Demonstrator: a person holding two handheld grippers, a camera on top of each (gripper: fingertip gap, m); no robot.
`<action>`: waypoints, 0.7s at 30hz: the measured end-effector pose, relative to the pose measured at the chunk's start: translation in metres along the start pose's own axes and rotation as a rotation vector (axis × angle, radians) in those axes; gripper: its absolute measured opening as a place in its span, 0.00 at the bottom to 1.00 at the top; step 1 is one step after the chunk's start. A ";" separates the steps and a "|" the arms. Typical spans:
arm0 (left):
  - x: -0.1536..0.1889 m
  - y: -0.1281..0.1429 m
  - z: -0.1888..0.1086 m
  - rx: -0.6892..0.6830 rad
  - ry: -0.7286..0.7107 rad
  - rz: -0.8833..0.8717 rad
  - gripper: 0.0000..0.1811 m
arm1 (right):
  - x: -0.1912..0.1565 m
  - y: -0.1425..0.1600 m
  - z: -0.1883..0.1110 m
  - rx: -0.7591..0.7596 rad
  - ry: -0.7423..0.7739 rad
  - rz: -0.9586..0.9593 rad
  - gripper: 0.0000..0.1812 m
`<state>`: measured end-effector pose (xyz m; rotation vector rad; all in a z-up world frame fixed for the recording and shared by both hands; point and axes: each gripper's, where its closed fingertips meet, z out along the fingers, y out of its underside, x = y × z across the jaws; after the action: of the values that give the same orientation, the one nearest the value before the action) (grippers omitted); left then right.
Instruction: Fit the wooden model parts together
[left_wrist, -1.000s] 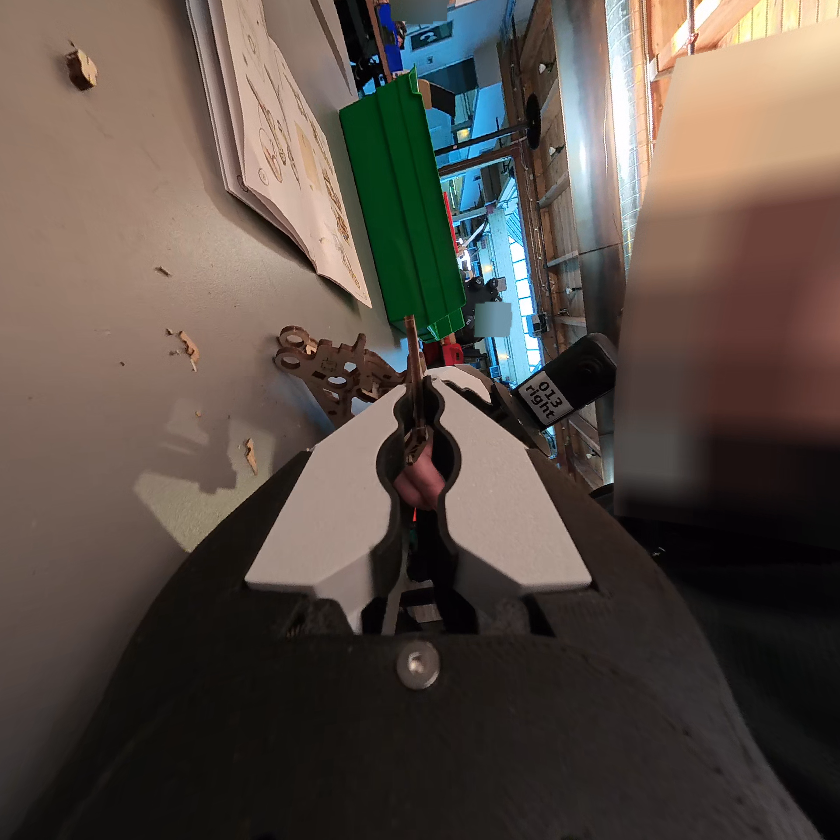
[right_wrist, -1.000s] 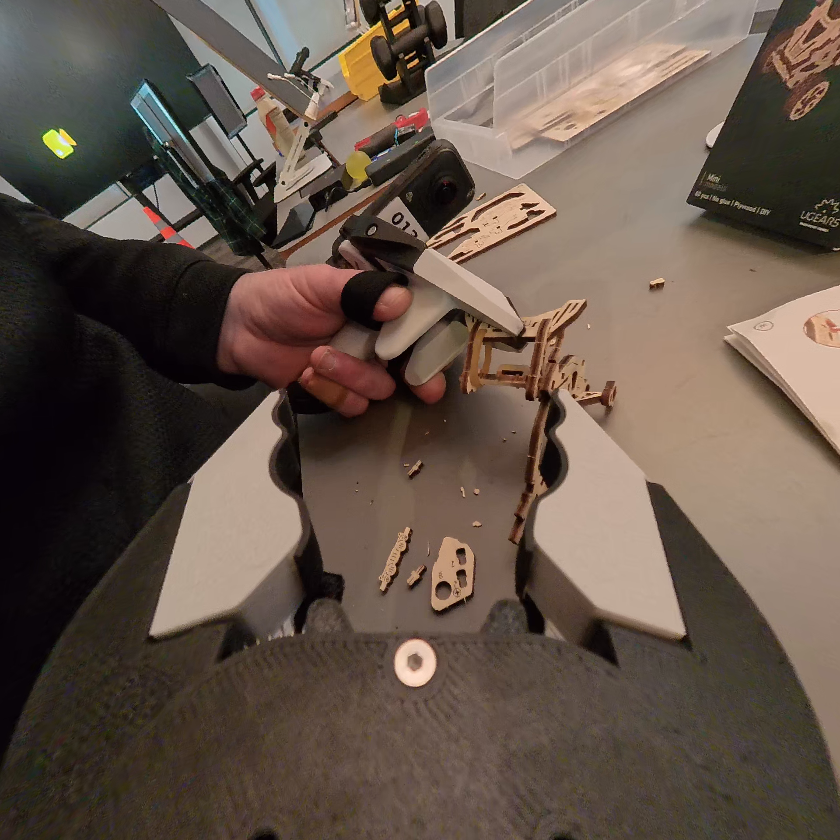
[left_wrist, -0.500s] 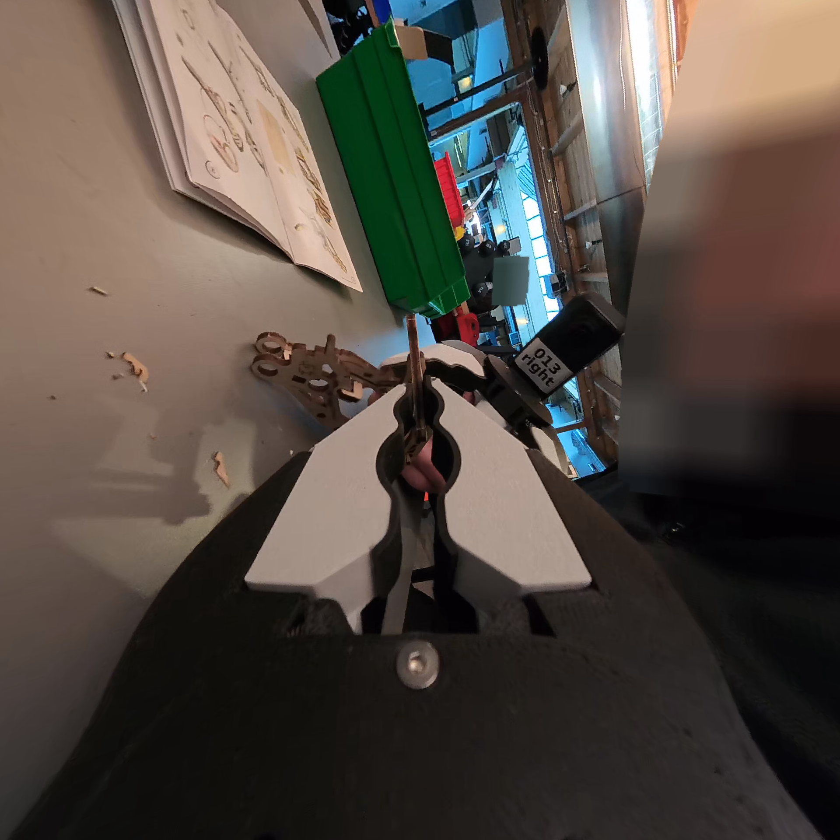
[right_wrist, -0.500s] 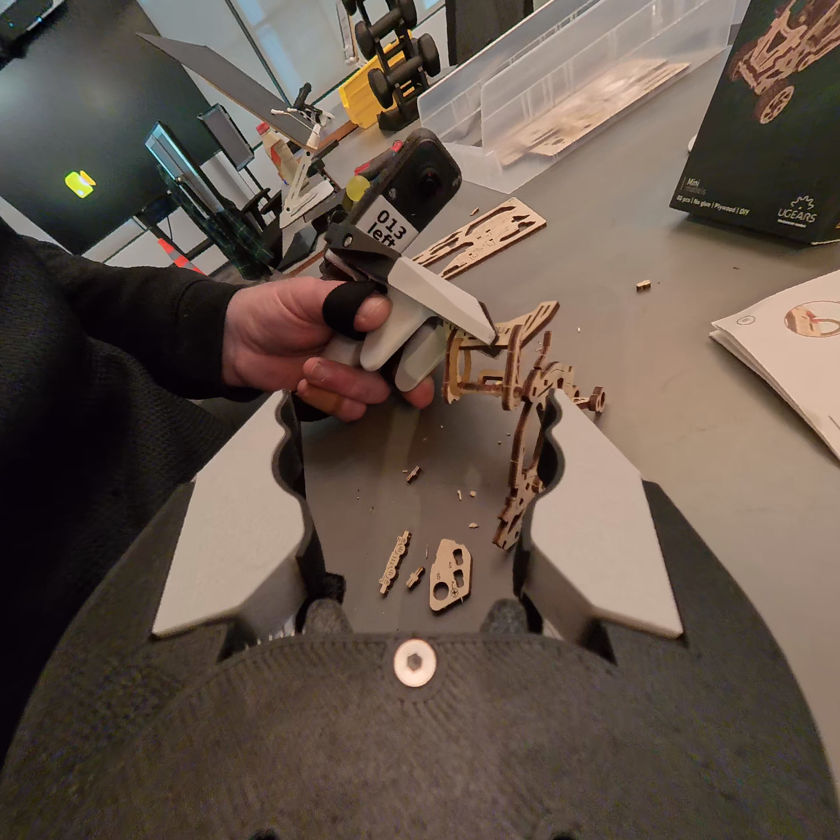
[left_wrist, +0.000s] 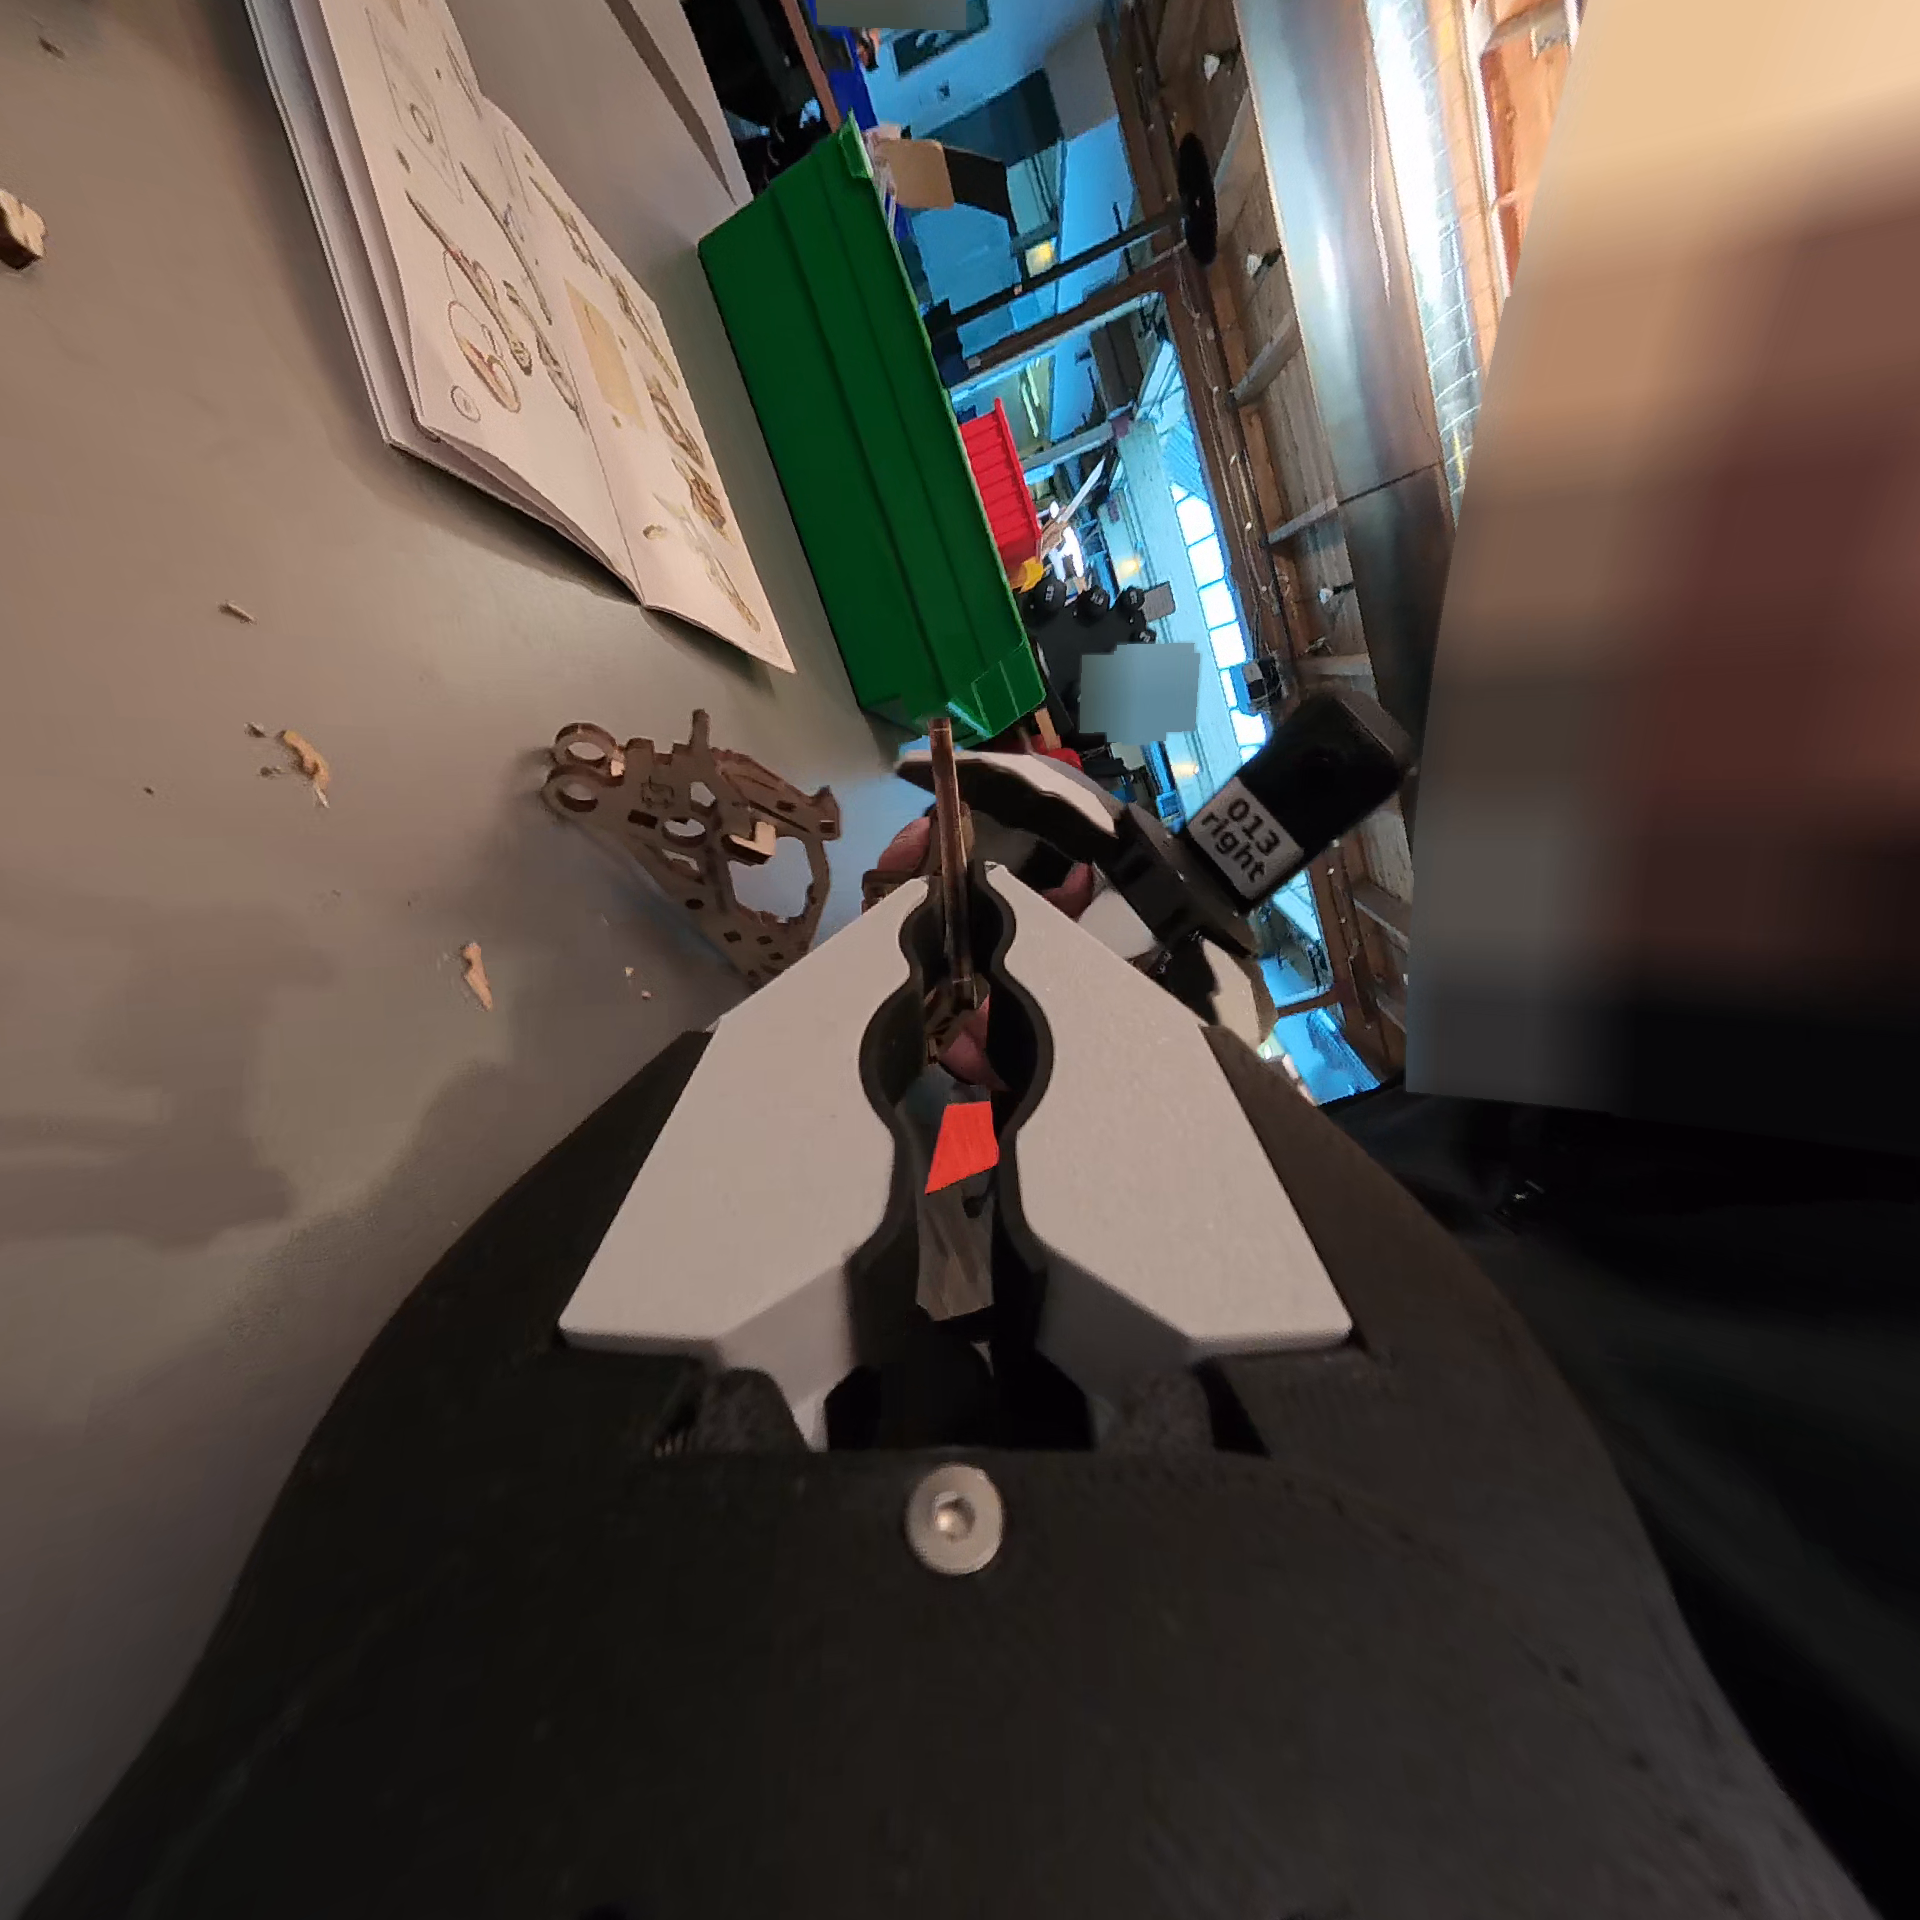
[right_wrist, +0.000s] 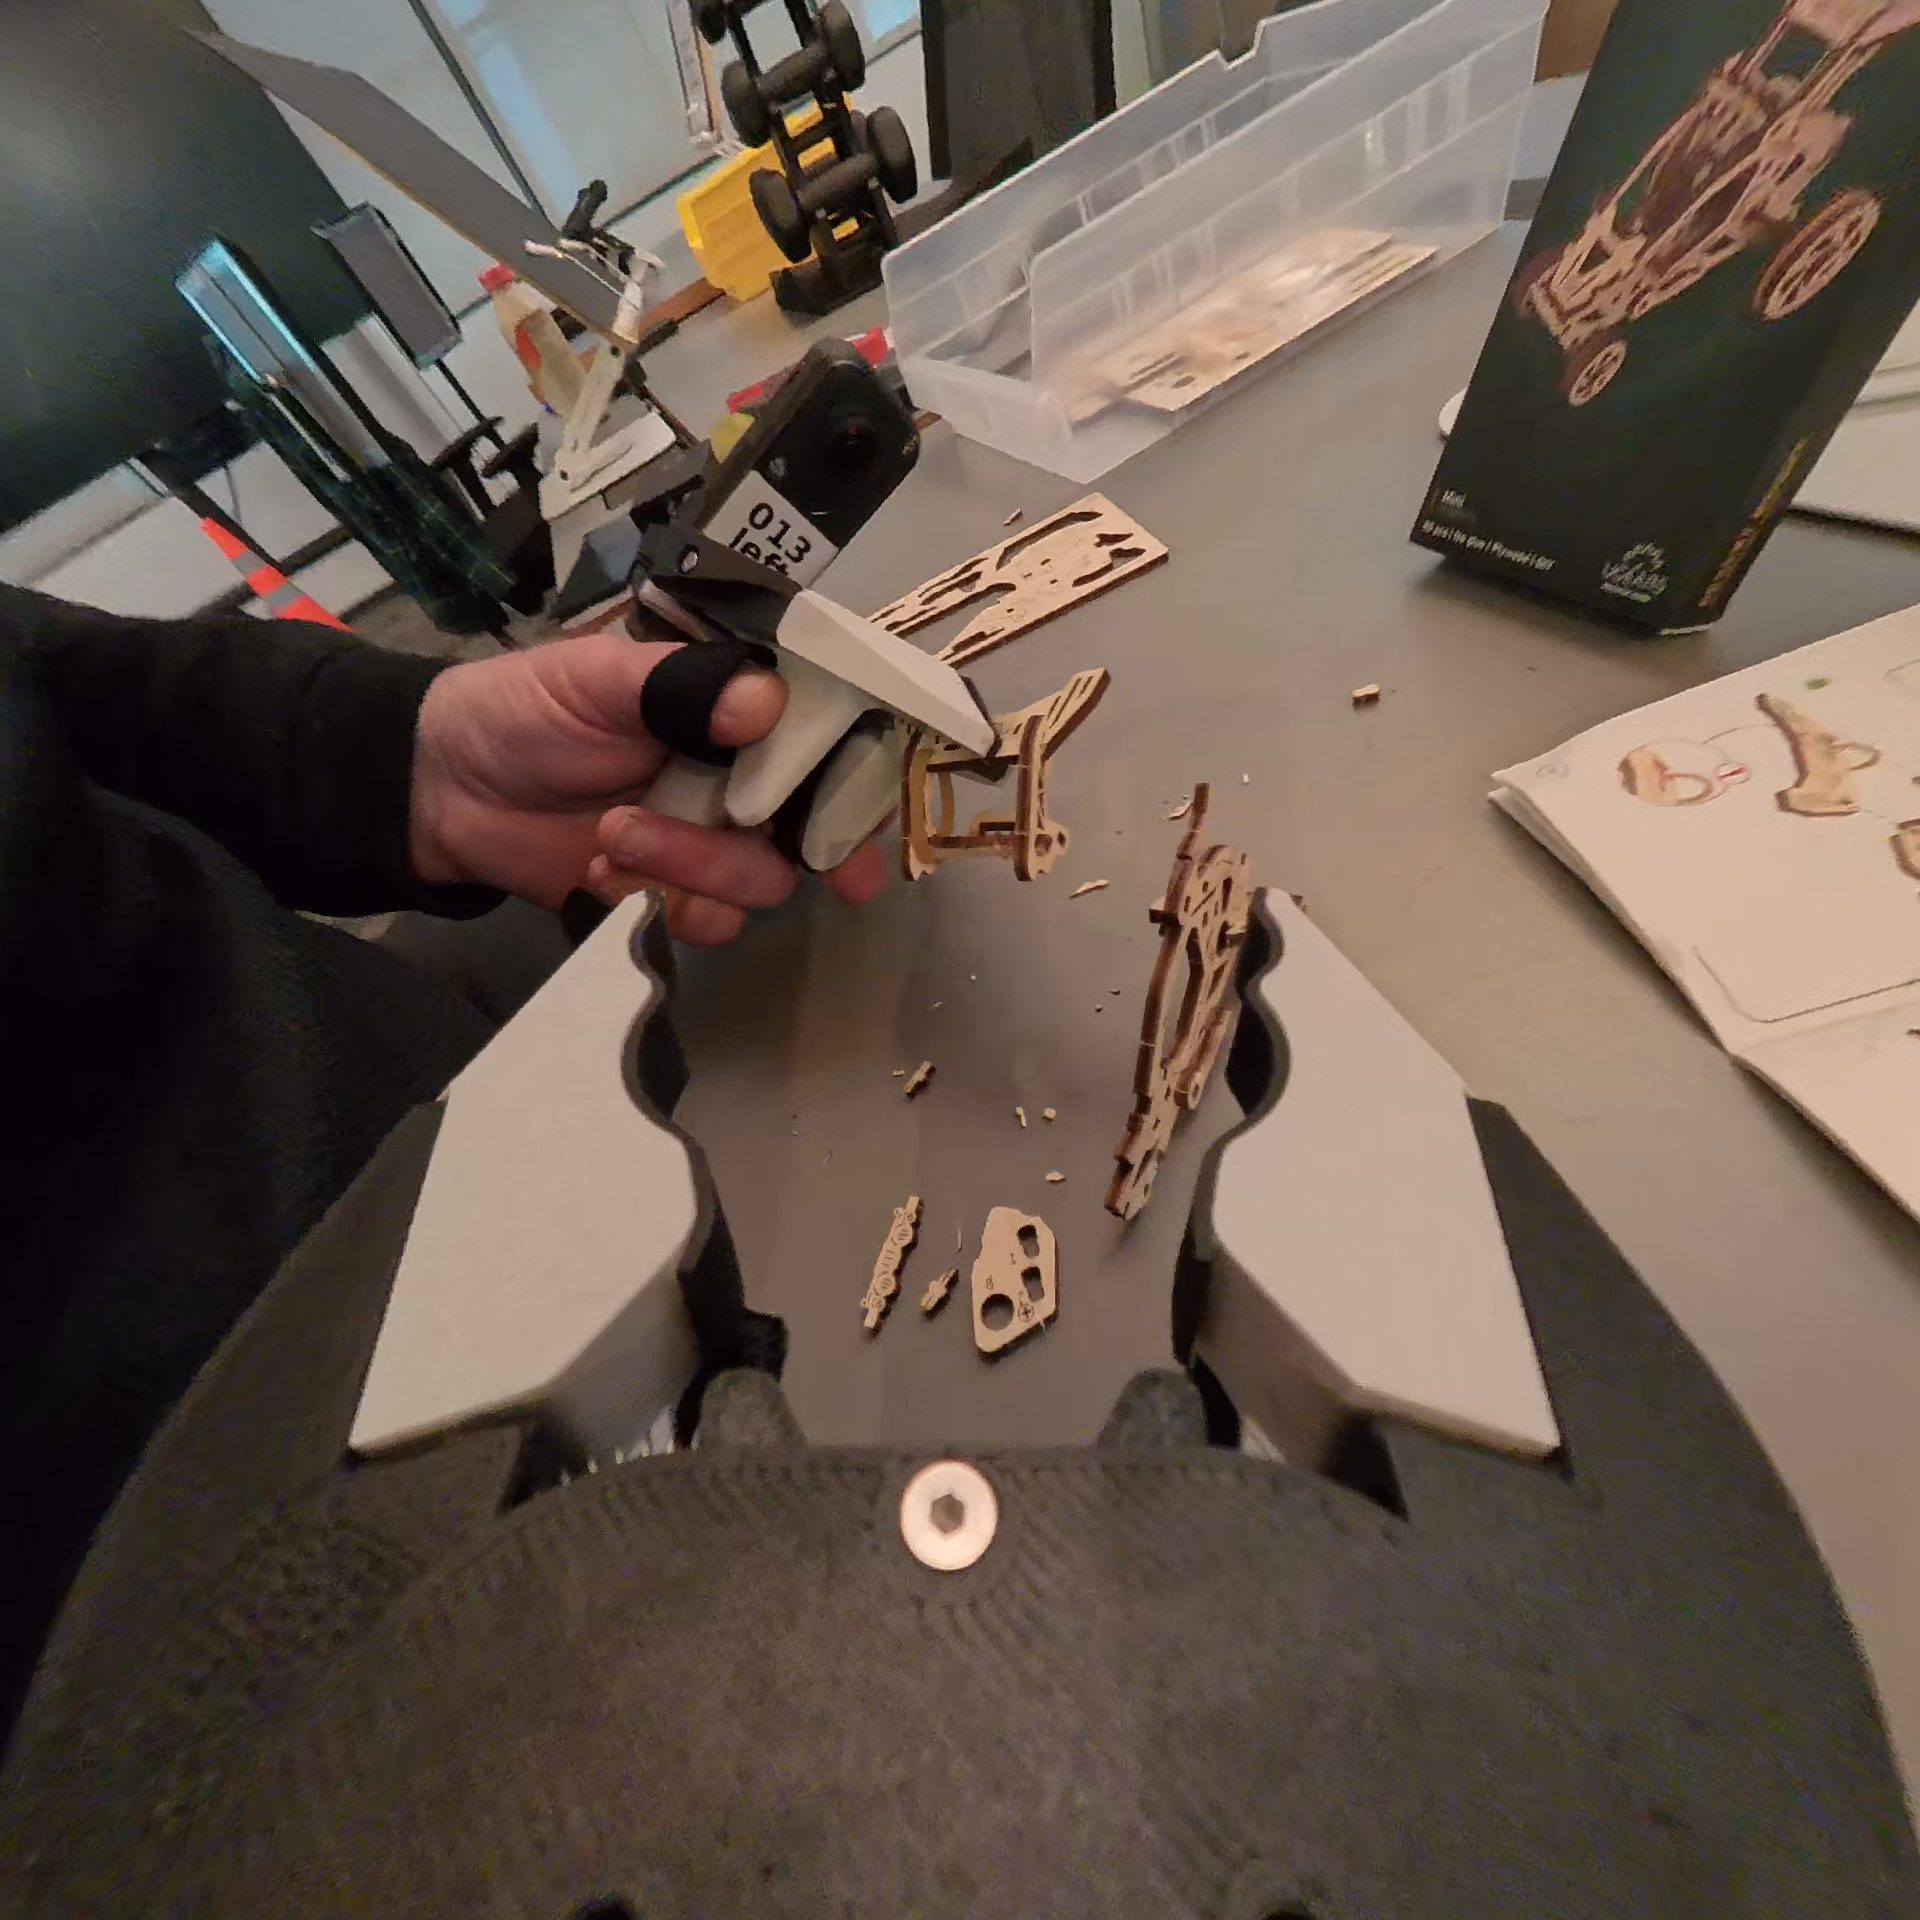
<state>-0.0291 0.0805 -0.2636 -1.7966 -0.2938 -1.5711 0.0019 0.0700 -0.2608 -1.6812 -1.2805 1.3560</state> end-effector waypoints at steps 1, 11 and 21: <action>0.003 0.000 -0.001 0.008 0.006 -0.003 0.01 | 0.000 -0.001 -0.002 -0.010 0.020 -0.034 0.56; 0.036 0.004 0.029 0.055 0.113 -0.004 0.01 | -0.001 0.001 -0.004 -0.189 0.170 -0.330 0.41; 0.053 0.009 0.035 0.087 0.187 -0.066 0.01 | -0.001 0.002 -0.005 -0.255 0.258 -0.406 0.32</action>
<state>0.0147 0.0816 -0.2175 -1.5750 -0.3304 -1.7324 0.0068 0.0693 -0.2607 -1.5817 -1.5795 0.7400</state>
